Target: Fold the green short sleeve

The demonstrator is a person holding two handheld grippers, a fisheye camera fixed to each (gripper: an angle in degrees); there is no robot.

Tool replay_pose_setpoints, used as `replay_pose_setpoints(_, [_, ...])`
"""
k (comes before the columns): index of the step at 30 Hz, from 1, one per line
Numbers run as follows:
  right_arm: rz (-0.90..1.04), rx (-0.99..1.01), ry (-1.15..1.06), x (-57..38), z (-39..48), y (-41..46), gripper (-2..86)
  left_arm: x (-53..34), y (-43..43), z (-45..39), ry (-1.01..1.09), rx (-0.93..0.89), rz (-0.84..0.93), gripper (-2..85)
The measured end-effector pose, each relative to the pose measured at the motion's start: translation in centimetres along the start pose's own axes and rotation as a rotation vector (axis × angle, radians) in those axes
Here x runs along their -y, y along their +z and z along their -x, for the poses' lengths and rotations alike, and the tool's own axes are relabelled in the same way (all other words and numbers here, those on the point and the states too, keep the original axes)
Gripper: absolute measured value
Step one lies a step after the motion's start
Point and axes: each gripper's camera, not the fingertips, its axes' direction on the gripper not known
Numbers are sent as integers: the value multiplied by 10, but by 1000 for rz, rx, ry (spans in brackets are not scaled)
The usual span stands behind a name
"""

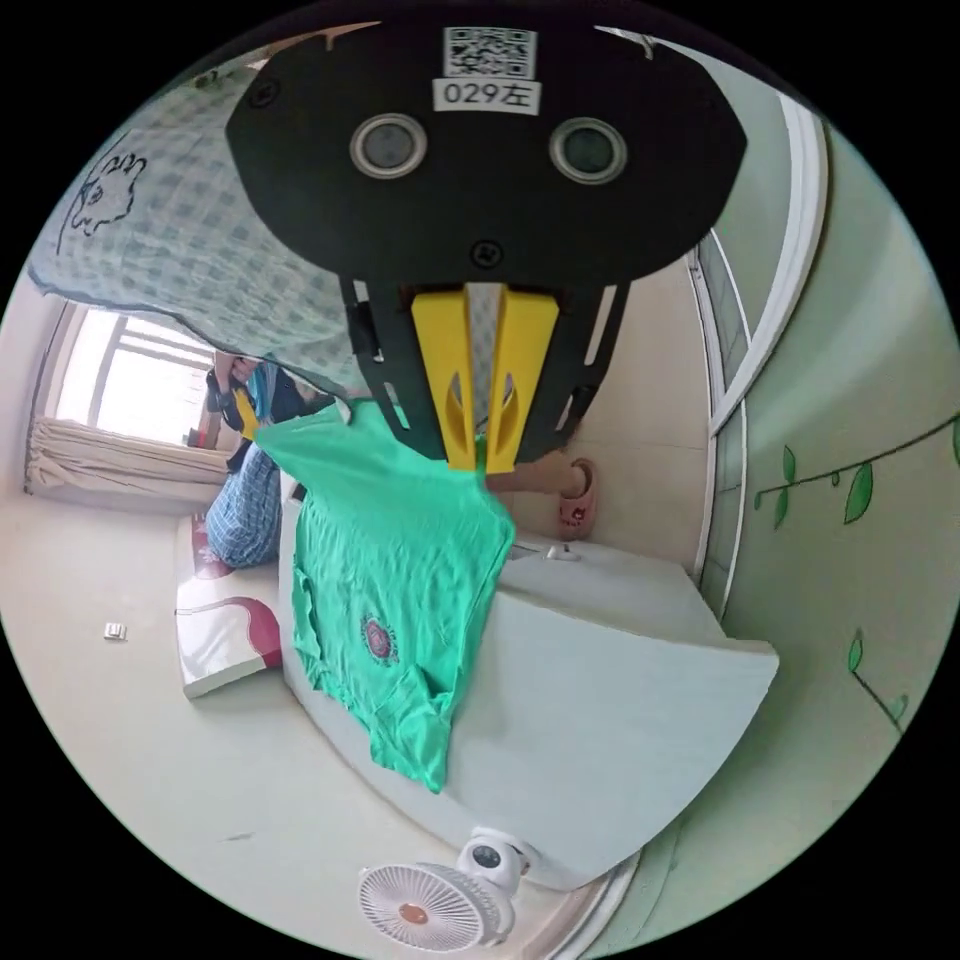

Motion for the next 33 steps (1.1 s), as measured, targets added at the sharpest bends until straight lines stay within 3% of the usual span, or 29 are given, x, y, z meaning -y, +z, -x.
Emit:
replay_pose_setpoints(7, [27, -90, -135, 152, 78, 42, -1, 178, -39, -93, 249, 121, -85, -7])
replay_pose_setpoints(15, [182, -405, 37, 366, 81, 193, 4, 350, 46, -158, 259, 303, 91, 23])
replay_pose_setpoints(17, [247, -422, 87, 391, 68, 221, 9, 365, 68, -162, 257, 314, 160, 63])
replay_pose_setpoints(19, [195, -394, 83, 403, 68, 232, 18, 370, 76, -165, 241, 280, 171, 121])
replay_pose_setpoints(22, [76, -366, -89, 399, 88, 235, 23, 360, 68, -178, 261, 218, 109, 164])
replay_pose_setpoints(25, [63, -516, -212, 378, 107, 258, 7, 344, 65, -202, 325, 218, 53, 110])
replay_pose_setpoints(27, [103, -601, -267, 375, 112, 292, 0, 341, 85, -225, 397, 185, 94, 5])
replay_pose_setpoints(30, [335, -586, -263, 398, 104, 360, -3, 348, 133, -254, 440, 201, 247, -6])
replay_pose_setpoints(33, [402, -629, -276, 429, 105, 412, -4, 354, 169, -278, 471, 307, 332, -9])
